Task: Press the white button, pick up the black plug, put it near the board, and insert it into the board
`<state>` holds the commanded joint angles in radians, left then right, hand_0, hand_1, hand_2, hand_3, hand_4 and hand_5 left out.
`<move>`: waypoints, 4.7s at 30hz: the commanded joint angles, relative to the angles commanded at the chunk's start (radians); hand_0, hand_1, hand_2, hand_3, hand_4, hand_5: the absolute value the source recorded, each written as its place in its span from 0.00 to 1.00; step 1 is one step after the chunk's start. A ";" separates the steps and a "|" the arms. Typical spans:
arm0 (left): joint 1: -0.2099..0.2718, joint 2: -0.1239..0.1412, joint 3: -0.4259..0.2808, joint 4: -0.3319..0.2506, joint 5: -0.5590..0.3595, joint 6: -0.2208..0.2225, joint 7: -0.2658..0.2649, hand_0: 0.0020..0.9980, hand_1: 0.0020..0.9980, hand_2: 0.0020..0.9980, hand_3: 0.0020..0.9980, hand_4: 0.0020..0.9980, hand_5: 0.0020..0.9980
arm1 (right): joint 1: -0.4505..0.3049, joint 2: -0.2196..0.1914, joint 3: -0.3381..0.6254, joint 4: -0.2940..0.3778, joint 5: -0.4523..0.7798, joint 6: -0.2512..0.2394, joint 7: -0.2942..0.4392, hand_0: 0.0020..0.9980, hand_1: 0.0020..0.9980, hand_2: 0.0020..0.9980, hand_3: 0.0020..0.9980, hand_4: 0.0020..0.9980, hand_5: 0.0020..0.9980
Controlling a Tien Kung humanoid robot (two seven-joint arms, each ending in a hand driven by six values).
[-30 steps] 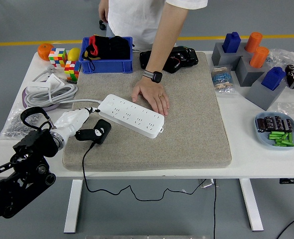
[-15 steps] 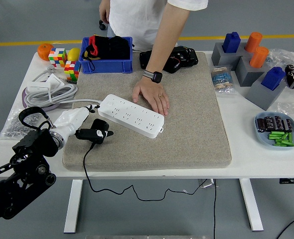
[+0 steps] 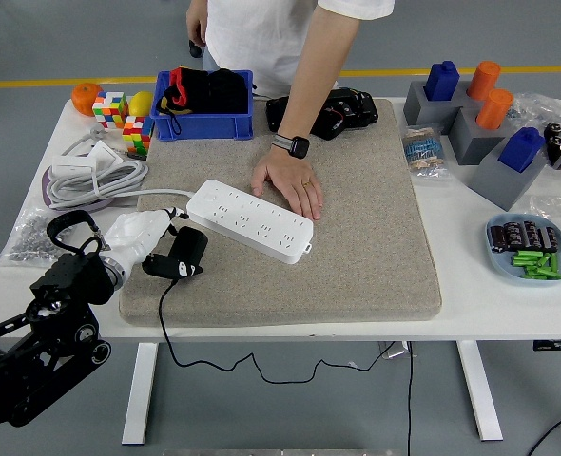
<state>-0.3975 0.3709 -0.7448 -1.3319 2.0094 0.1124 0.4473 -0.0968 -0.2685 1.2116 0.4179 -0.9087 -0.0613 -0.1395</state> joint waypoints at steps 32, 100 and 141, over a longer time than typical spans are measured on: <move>-0.051 -0.025 -0.017 0.039 0.006 0.115 -0.118 0.10 0.21 0.23 0.33 0.34 0.00 | 0.003 0.000 0.000 -0.001 -0.001 -0.006 0.009 0.74 0.72 0.69 0.65 0.71 0.41; -0.204 -0.138 0.068 0.277 -0.059 0.130 -0.122 0.74 0.87 0.80 0.89 1.00 0.24 | 0.000 -0.001 -0.015 -0.003 0.002 -0.005 0.006 0.74 0.71 0.69 0.64 0.70 0.40; -0.054 0.006 0.134 0.093 -0.101 0.197 -0.257 0.91 0.95 0.86 0.84 0.85 0.67 | 0.005 -0.002 -0.003 -0.002 0.000 -0.006 0.008 0.74 0.71 0.69 0.64 0.70 0.40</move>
<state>-0.4512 0.3768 -0.6112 -1.2391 1.9081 0.3097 0.1905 -0.0917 -0.2705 1.2090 0.4162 -0.9087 -0.0673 -0.1319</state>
